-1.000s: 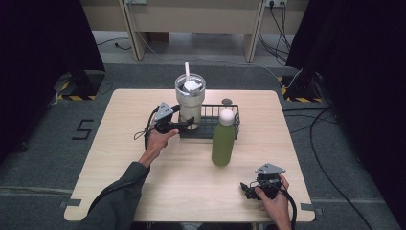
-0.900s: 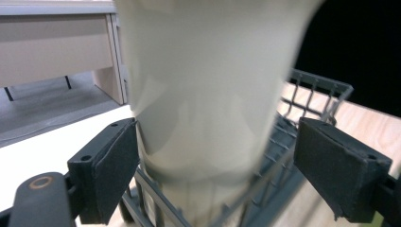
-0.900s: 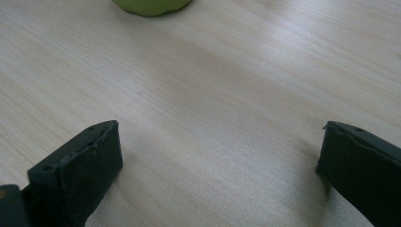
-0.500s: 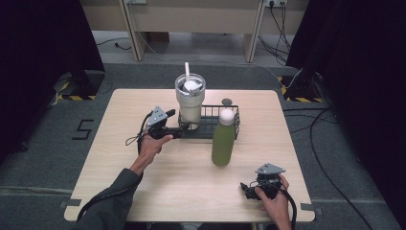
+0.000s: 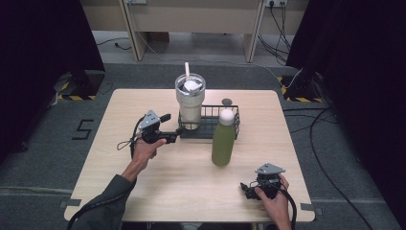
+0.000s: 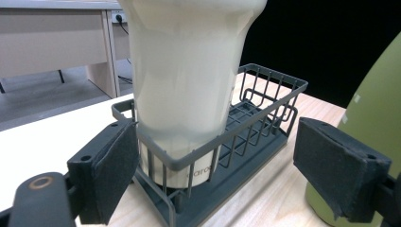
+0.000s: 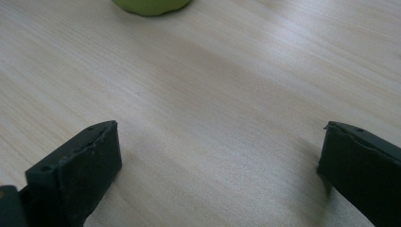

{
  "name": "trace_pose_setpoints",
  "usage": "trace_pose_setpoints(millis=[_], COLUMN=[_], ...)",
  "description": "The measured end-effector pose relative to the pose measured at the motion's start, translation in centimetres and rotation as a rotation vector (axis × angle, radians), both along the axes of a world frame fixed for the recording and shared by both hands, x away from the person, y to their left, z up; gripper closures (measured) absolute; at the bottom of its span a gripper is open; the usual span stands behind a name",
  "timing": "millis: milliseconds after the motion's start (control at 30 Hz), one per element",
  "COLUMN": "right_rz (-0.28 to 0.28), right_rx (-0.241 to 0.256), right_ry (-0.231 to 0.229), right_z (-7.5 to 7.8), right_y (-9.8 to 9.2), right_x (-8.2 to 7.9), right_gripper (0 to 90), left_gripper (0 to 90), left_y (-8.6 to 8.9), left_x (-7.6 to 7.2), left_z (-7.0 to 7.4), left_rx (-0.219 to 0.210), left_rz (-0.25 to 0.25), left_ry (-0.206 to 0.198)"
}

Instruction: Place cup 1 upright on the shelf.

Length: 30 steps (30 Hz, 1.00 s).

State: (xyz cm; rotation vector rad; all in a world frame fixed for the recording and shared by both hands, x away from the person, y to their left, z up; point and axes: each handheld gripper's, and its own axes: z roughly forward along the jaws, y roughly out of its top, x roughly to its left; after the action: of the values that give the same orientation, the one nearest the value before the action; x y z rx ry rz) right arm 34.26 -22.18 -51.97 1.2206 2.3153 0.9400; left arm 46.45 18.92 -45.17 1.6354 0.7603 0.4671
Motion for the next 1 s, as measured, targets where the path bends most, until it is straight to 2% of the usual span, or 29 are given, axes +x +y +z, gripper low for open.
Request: trace_pose_setpoints(millis=[600,1000], right_rz=[0.006,0.0], right_rx=[-0.003,0.0], right_ry=[-0.006,0.0], right_z=[0.0,0.0], right_y=[0.0,0.0], right_x=[0.0,0.0], right_gripper=[0.5,0.5], left_gripper=[14.7,14.7], left_y=[1.4,2.5], left_x=[-2.5,-4.2], left_z=[0.1,-0.1], left_rx=[-0.008,0.009], left_rz=[-0.026,-0.036], left_ry=[0.033,0.052])
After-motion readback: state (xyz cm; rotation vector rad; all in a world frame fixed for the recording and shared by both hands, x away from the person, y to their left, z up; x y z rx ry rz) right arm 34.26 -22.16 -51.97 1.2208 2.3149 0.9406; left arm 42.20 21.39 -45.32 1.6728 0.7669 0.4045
